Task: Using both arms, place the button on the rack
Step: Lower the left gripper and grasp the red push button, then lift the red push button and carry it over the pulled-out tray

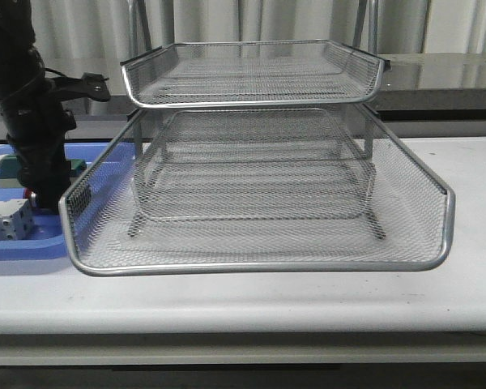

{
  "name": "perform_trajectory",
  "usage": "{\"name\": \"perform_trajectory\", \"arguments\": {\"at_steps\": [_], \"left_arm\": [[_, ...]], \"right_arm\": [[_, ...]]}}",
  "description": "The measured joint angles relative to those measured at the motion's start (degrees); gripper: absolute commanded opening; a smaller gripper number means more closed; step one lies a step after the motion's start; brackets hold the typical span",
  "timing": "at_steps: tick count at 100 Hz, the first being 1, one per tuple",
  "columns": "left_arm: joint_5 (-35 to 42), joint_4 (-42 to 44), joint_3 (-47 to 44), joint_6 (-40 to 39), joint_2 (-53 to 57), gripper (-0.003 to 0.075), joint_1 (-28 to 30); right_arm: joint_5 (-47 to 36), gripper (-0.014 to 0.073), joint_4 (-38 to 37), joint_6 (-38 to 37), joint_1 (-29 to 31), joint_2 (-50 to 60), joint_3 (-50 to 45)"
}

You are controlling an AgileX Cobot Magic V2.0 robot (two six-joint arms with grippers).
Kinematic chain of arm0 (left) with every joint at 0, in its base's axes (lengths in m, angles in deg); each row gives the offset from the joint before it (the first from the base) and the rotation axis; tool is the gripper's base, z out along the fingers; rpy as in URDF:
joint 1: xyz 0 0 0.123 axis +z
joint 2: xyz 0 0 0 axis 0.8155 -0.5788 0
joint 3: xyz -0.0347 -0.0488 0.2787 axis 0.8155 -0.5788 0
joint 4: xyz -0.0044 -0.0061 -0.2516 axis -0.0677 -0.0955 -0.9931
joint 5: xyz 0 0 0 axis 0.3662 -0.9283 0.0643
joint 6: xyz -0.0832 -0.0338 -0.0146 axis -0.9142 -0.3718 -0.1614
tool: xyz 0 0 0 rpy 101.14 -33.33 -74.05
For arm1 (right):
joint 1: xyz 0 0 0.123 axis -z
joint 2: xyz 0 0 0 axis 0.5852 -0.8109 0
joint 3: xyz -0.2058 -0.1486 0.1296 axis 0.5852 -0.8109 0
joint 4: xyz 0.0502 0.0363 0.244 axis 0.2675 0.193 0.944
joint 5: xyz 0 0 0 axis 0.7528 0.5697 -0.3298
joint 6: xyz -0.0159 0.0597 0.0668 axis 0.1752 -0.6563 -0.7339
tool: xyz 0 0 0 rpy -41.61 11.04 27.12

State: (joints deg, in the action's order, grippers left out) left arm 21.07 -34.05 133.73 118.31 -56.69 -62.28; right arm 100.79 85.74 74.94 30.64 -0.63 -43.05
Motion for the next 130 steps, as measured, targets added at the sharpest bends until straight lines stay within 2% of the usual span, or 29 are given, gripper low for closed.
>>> {"name": "perform_trajectory", "arguments": {"at_steps": [20,66,74,83,96,107,119,130], "left_arm": [[2.6,0.0,0.0,0.1,-0.1,0.0659,0.0],[2.5,-1.0,0.4,0.2,-2.5,0.0658,0.0],[2.5,-1.1,0.4,0.2,-2.6,0.0633,0.0],[2.1,-1.3,0.4,0.3,-2.6,0.0533,0.0],[2.0,-1.5,0.4,0.3,-2.7,0.0292,0.0],[2.4,-1.5,0.4,0.3,-2.8,0.0133,0.0],[2.6,-1.4,0.4,0.3,-2.8,0.0017,0.0],[2.5,-1.3,0.7,0.3,-2.8,-0.0019,0.0]], "right_arm": [[0.0,-0.007,0.0,0.0,0.0,0.0,0.0],[0.0,-0.007,0.0,0.0,0.0,0.0,0.0],[0.0,-0.007,0.0,0.0,0.0,0.0,0.0],[0.0,-0.007,0.0,0.0,0.0,0.0,0.0],[0.0,-0.007,0.0,0.0,0.0,0.0,0.0],[0.0,-0.007,0.0,0.0,0.0,0.0,0.0],[0.0,-0.007,0.0,0.0,0.0,0.0,0.0],[0.0,-0.007,0.0,0.0,0.0,0.0,0.0]]}}
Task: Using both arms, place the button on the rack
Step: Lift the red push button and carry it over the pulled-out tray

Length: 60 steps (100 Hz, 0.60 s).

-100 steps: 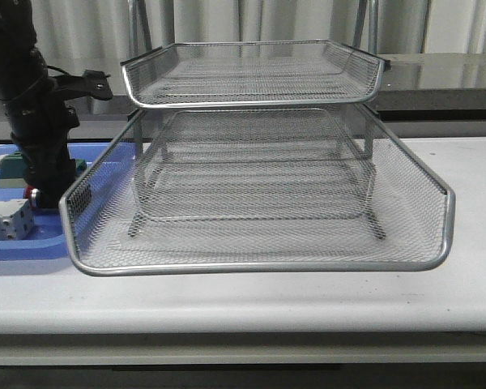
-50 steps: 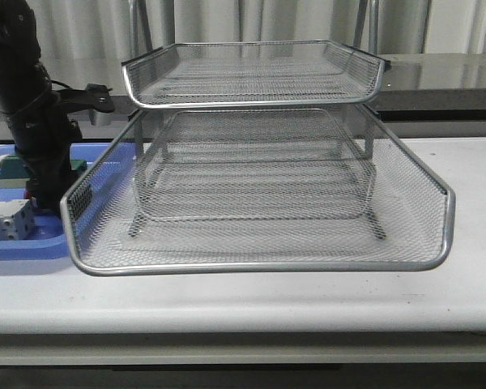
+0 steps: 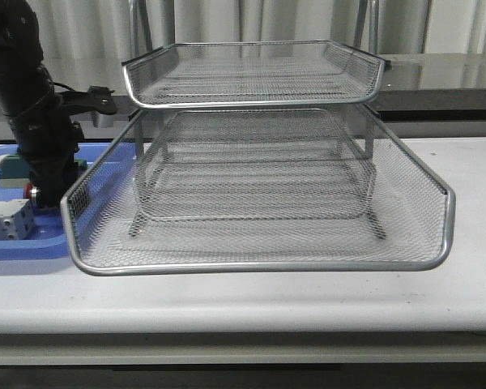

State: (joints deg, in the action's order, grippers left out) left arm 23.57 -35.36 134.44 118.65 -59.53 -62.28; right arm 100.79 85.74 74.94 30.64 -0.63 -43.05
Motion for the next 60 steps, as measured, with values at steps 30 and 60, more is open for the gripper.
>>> {"name": "perform_trajectory", "arguments": {"at_steps": [30,60], "left_arm": [[-10.0,0.5,9.5,-2.9,-0.7,-0.002,0.0],[-18.6,0.5,18.5,-7.4,2.6,-0.002,0.0]], "right_arm": [[0.0,-0.007,0.0,0.0,0.0,0.0,0.0],[0.0,-0.007,0.0,0.0,0.0,0.0,0.0]]}}
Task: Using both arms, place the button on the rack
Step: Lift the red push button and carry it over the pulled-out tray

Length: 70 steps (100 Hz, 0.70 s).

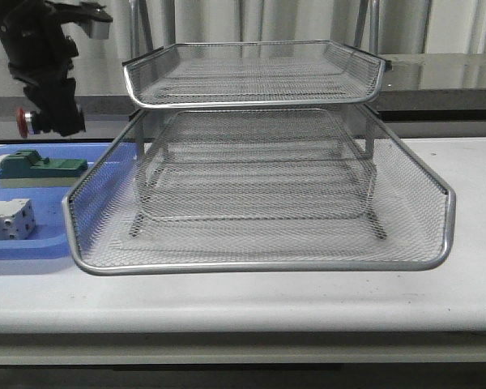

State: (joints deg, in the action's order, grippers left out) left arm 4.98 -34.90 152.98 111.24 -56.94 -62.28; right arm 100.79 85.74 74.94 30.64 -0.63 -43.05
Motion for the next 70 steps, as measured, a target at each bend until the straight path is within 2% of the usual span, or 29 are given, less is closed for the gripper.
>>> {"name": "perform_trajectory", "arguments": {"at_steps": [37,70], "left_arm": [[-1.4,-0.2,-0.6,-7.2,8.3,-0.002,0.0],[-1.6,-0.4,-13.1,-8.1,21.2,-0.002,-2.7]], "right_arm": [[0.0,-0.007,0.0,0.0,0.0,0.0,0.0],[0.0,-0.007,0.0,0.0,0.0,0.0,0.0]]}}
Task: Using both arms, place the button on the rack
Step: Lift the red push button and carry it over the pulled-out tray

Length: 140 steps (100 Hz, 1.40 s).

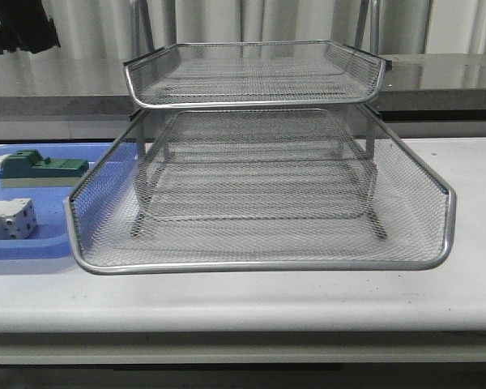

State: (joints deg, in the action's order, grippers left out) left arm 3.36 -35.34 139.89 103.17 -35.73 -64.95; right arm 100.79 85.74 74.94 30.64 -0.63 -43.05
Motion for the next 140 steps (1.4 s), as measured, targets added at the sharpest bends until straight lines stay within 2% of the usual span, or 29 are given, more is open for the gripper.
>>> {"name": "perform_trajectory", "arguments": {"at_steps": [19,52,78,109,122,140], "left_arm": [[-0.1,-2.0,-7.0,0.0,6.8,-0.002,-3.7],[-0.2,-10.9,-10.1,0.0,8.8,-0.002,-13.9],[0.3,-12.2,-10.3,-0.1,4.7,-0.002,-22.2],[7.3,-12.2,-10.3,-0.1,-2.0,-0.0015,-26.3],[7.6,-12.2,-10.3,-0.2,-4.4,0.005,-26.7],[7.7,-12.0,-10.3,-0.2,-5.8,0.0223,-26.7]], "right_arm": [[0.0,-0.007,0.0,0.0,0.0,0.0,0.0],[0.0,-0.007,0.0,0.0,0.0,0.0,0.0],[0.0,-0.007,0.0,0.0,0.0,0.0,0.0],[0.0,-0.007,0.0,0.0,0.0,0.0,0.0],[0.0,-0.007,0.0,0.0,0.0,0.0,0.0],[0.0,-0.007,0.0,0.0,0.0,0.0,0.0]]}}
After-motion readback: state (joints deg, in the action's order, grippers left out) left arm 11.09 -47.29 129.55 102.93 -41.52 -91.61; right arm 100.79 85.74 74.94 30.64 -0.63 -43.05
